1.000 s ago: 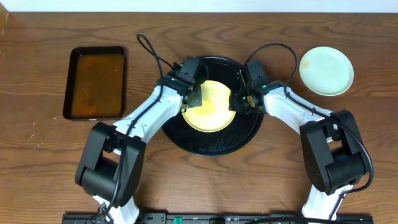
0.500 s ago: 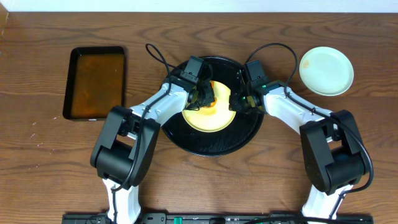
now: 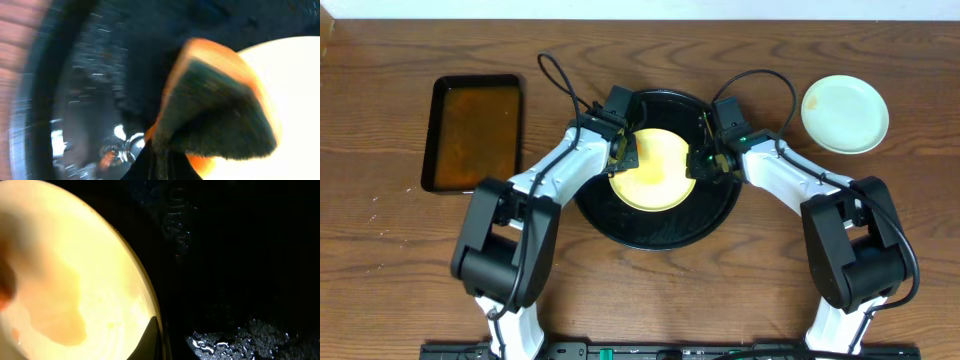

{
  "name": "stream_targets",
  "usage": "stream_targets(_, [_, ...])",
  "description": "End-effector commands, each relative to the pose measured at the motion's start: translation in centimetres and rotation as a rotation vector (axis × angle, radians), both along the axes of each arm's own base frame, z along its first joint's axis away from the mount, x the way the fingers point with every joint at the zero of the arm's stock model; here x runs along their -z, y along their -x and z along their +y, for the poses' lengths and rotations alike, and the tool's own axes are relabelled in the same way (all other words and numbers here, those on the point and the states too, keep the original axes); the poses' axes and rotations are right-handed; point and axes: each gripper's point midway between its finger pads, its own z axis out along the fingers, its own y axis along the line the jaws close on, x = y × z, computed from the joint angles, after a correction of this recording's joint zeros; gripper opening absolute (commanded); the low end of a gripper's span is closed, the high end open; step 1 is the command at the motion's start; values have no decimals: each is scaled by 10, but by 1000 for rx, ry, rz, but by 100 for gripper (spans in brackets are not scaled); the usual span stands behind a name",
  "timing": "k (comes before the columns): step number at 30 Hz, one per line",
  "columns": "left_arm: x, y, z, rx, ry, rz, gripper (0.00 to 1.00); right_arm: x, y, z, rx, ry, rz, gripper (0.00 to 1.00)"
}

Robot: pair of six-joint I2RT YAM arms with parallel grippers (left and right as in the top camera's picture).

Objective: Clean dirty plates on tray and stack at the side
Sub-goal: 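Scrub the yellow plate with the sponge while the right gripper holds it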

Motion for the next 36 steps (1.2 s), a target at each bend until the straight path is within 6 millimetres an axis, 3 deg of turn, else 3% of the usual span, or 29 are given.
stream_targets(1, [-38,-13,48,-71,-168,-130,7,19,-2,-25,67,108,18,1])
stream_targets(3, [-48,-13,34,-58,-88,-146,7,19,-2,-25,67,108,19,1])
stream_targets(5, [-51,-12,7,-27,60,-136,7,19,-2,-25,67,108,18,1])
stream_targets(6, [-51,-9,-16,-2,184,-110,8,19,-2,-25,67,108,18,1])
stream_targets(8, [-48,-6,-36,8,281,-78,8,19,-2,-25,67,108,18,1])
stream_targets(12, [-29,6,-62,1,363,7,8,19,-2,-25,67,108,18,1])
stream_targets(14, [-7,20,-78,36,358,75,8,19,-2,-25,67,108,18,1])
stream_targets(18, [21,37,-84,53,319,158,8,20,-2,-25,67,109,19,1])
stream_targets(22, [36,50,-68,25,240,220,8,20,-2,-25,67,109,19,1])
stream_targets(28, [39,55,11,-81,-115,213,7,20,-1,-25,67,115,17,1])
stream_targets(33, [22,48,65,-108,-381,165,8,20,-2,-25,67,114,16,1])
stream_targets(36, [1,37,76,-111,-452,104,7,20,-2,-25,67,114,16,1])
